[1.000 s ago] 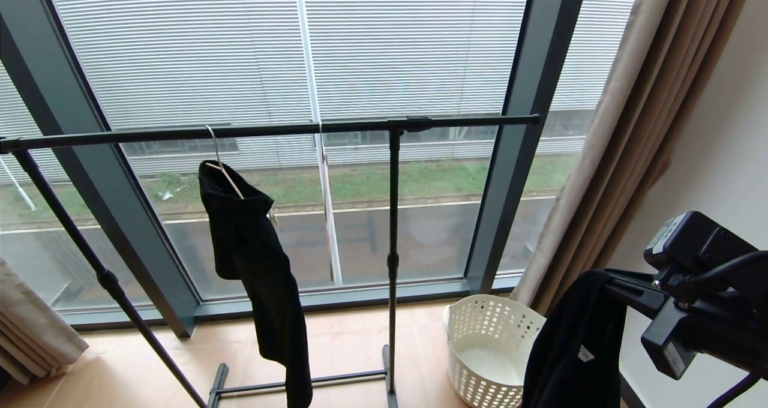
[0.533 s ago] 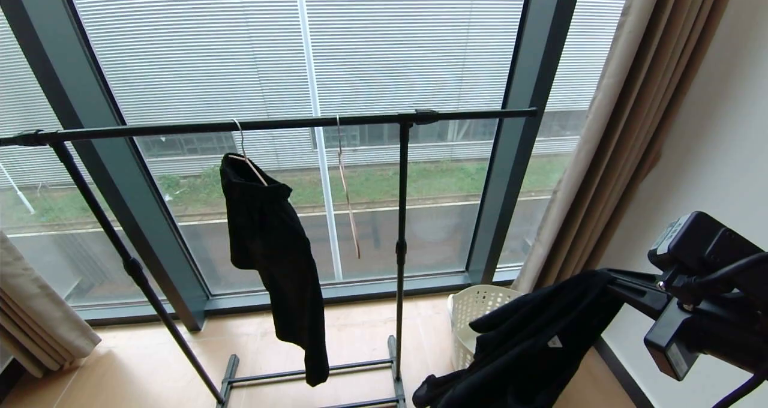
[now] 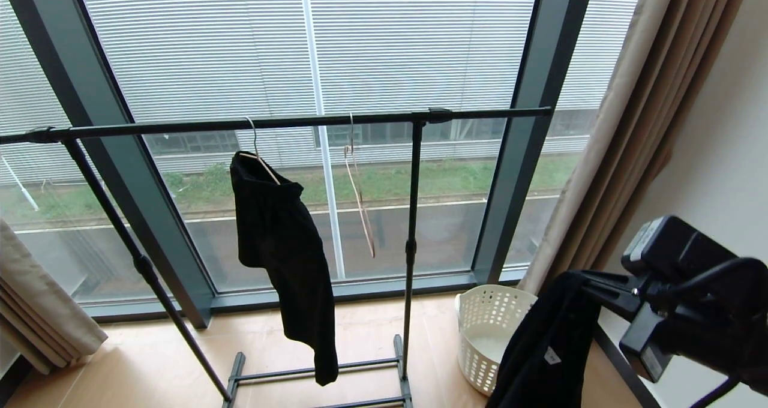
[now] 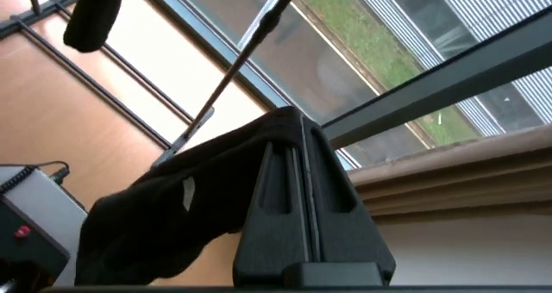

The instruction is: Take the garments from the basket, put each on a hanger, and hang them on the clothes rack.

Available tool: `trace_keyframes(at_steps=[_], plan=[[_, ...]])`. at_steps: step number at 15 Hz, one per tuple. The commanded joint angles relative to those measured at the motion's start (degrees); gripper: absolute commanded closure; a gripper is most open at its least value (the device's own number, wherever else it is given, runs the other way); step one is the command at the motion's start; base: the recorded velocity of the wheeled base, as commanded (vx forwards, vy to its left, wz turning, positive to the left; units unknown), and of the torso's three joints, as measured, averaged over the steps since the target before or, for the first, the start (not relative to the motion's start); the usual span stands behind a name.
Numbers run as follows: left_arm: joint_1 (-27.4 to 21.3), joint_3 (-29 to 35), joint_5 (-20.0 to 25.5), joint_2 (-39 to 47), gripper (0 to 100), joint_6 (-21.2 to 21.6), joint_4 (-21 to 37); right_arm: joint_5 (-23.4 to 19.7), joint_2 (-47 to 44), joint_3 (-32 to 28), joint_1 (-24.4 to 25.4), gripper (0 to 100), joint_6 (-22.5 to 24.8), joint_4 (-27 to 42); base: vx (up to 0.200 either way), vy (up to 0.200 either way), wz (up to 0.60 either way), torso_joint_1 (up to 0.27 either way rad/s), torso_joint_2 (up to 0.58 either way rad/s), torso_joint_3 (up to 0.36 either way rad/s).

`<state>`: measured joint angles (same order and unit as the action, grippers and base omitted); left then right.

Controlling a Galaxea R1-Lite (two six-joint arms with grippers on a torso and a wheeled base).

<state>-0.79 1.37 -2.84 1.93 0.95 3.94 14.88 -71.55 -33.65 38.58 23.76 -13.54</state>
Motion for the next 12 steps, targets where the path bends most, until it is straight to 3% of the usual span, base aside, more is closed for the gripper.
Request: trace_keyframes(at_steps=[1, 3, 5, 6, 7, 8, 9, 10, 12], plan=[[-1.6, 0.7, 2.0, 10.5, 0, -1.5, 0.7, 0.1, -6.2, -7.4, 0.6, 100, -4.5, 3.9, 0.0, 0.0, 0.0, 0.0, 0.0, 0.0], [-1.5, 0.7, 2.1, 17.6, 0, -2.7, 0.7, 0.2, -9.2, -16.5, 1.0, 100, -12.9, 17.3, 0.0, 0.0, 0.0, 0.0, 0.0, 0.0], [-5.3, 2.9, 4.2, 22.5, 0, -4.7, 0.1, 0.8, -13.3, -27.4, 2.3, 100, -23.7, 27.4, 0.0, 0.0, 0.0, 0.0, 0.0, 0.0], [-5.8, 6.3, 5.7, 26.0, 0, -8.6, 0.3, 1.1, -14.8, -31.1, 2.5, 100, -27.1, 30.9, 0.0, 0.0, 0.0, 0.0, 0.0, 0.0], [-6.9, 12.8, 10.8, 35.7, 0, -15.8, 0.1, 3.3, -18.6, -37.8, 2.9, 100, -31.6, 36.7, 0.0, 0.0, 0.0, 0.0, 0.0, 0.0], [-7.3, 16.9, 13.6, 43.2, 0, -18.9, 0.1, 5.9, -21.2, -41.4, 4.5, 100, -35.1, 38.8, 0.0, 0.0, 0.0, 0.0, 0.0, 0.0], [-7.7, 18.6, 14.3, 46.9, 0, -19.8, 0.1, 7.4, -22.4, -42.8, 5.1, 100, -36.5, 39.0, 0.0, 0.0, 0.0, 0.0, 0.0, 0.0], [-11.4, 22.5, 14.6, 55.3, 0, -22.6, -0.6, 11.3, -24.9, -45.0, 6.2, 100, -37.7, 38.9, 0.0, 0.0, 0.0, 0.0, 0.0, 0.0], [-18.4, 26.2, 14.5, 62.1, 0, -26.3, -2.7, 12.5, -25.8, -46.2, 7.6, 100, -37.5, 38.9, 0.0, 0.0, 0.0, 0.0, 0.0, 0.0]])
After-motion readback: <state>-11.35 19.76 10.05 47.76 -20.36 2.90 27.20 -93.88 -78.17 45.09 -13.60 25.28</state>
